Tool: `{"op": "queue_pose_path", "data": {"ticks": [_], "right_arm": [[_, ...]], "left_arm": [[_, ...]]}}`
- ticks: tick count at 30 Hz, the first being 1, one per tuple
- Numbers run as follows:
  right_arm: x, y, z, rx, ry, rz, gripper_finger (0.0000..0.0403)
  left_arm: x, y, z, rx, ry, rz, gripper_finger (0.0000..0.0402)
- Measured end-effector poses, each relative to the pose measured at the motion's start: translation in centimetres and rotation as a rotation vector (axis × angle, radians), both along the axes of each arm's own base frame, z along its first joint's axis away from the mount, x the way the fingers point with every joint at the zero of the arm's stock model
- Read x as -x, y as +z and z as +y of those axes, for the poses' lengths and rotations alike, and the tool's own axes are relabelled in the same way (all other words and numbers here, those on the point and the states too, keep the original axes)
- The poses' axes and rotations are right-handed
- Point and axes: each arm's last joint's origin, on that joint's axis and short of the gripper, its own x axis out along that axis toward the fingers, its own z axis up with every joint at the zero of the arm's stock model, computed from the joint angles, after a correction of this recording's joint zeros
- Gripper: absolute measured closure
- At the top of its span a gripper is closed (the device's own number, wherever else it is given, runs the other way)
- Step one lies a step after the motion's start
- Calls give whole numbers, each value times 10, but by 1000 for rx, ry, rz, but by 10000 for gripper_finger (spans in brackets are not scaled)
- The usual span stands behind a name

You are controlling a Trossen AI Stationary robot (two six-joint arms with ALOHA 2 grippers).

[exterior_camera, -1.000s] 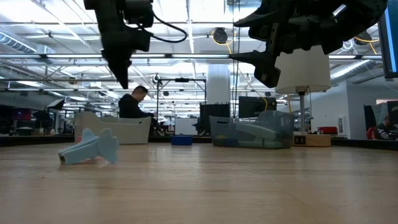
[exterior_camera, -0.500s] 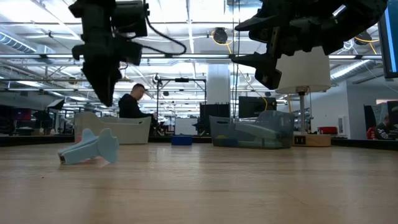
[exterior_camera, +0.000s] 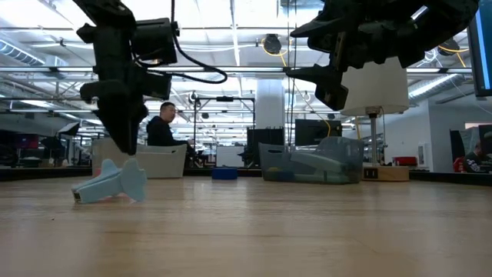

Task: Pick and place Stapler, Stapler remover, tape
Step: Put the pink tape into the gray bin

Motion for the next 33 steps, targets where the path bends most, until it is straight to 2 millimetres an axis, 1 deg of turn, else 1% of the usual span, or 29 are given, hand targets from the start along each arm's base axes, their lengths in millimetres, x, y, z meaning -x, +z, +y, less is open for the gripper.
{"op": "queue_pose_path", "data": {"ticks": [3,7,10,13,18,20,22,25,28,29,31,33], "right_arm": [[0,0,0,0,0,0,165],[0,0,0,0,0,0,165],[0,0,0,0,0,-1,165],[0,0,0,-8,-2,2,165],[0,0,0,-18,-4,5,165],[0,0,0,-18,-4,5,165],[0,0,0,-17,-4,5,165],[0,0,0,-17,-4,4,165],[0,0,0,-17,-4,5,165],[0,0,0,-17,-4,4,165],[0,0,0,-17,-4,4,165],[0,0,0,-18,-4,4,165]], "left_arm": [[1,-7,-3,3,-12,13,243],[-2,-17,-7,0,-36,38,243],[-7,-24,-7,-44,-43,68,243],[-9,-36,-6,-81,-29,123,243],[-15,-52,-6,-61,-18,176,243],[-16,-56,-6,-40,-22,190,244],[-18,-57,-7,-31,-13,200,255],[-24,-52,-10,-19,-10,194,296],[-31,-40,-10,-3,-21,183,356],[-37,-32,-10,17,-26,155,365],[-47,-17,-9,30,-25,104,365],[-52,2,-4,15,0,65,365]]}}
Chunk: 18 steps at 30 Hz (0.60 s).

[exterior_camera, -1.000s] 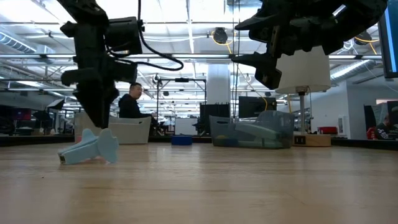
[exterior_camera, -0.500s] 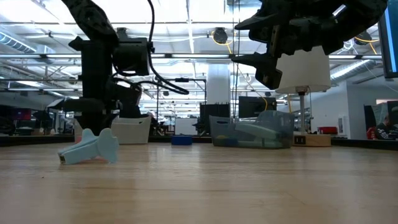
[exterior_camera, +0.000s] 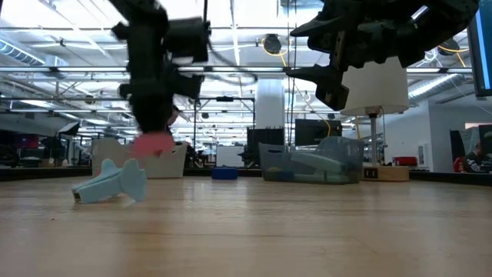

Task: Pick and place Stapler, Stapler remover, tape
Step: Put the pink tape into the gray bin

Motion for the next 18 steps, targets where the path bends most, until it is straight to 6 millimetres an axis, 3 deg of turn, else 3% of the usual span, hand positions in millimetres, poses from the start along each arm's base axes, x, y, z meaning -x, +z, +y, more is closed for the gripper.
{"op": "queue_pose_path", "data": {"ticks": [6,10,14,18], "right_arm": [[0,0,0,0,0,2,165],[0,1,0,0,0,-7,165],[0,0,0,-4,-1,2,165],[0,0,0,-7,-2,2,165]], "left_arm": [[-7,59,32,-224,82,-93,362],[8,87,68,-360,233,-121,362],[34,96,106,-383,435,-105,357],[58,91,139,-384,590,-66,361]]}}
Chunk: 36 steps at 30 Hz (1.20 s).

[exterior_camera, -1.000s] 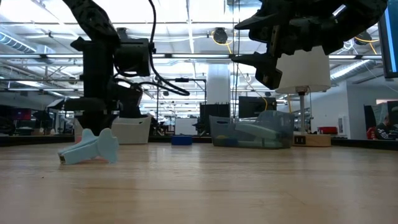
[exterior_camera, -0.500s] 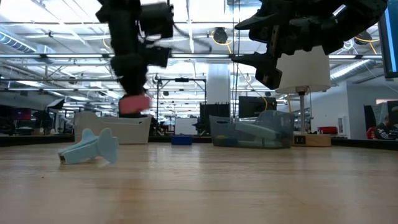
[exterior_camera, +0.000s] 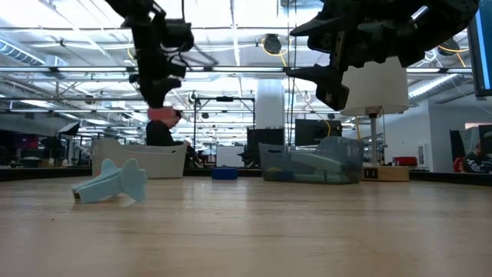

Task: Pick and place Stapler, Stapler remover, tape
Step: Put the pink tape into the gray bin

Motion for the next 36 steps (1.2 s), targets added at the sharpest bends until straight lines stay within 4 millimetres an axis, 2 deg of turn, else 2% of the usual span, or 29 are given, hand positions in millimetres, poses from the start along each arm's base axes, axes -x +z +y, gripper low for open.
{"op": "queue_pose_path", "data": {"ticks": [6,12,16,22,26,36], "right_arm": [[0,0,0,0,0,0,165],[0,0,0,-3,-1,2,165],[0,0,0,-16,-4,6,165],[0,0,0,-14,-4,5,165],[0,0,0,-11,-3,4,165],[0,0,0,-6,-2,3,165]], "left_arm": [[14,-18,34,46,168,-13,353],[4,-46,53,83,216,3,358],[-1,-66,59,117,254,42,348],[-2,-79,64,151,269,67,328],[-1,-80,62,206,249,59,327],[-3,-80,60,205,220,72,323]]}}
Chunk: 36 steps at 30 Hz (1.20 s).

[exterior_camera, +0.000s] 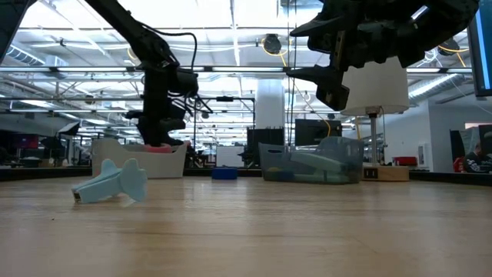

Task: Pick and place Stapler, Stapler remover, tape
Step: Put the pink tape into the gray bin, then put the dark blue tape into the gray bin

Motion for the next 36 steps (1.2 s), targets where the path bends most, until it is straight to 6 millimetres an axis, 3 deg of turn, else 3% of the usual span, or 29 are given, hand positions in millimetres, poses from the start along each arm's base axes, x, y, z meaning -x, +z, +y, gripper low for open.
{"op": "queue_pose_path", "data": {"ticks": [4,14,20,27,36], "right_arm": [[0,0,0,0,0,0,165],[0,0,0,-2,-1,1,165],[0,0,0,-3,-1,1,165],[0,0,0,6,0,-2,165],[0,0,0,19,2,-6,165]], "left_arm": [[-3,0,-1,-9,-22,3,303],[-6,3,0,-27,4,-39,202],[-13,31,3,2,49,-95,184],[-51,79,-5,-56,-113,-319,183],[-105,80,-50,-130,-421,-413,183]]}}
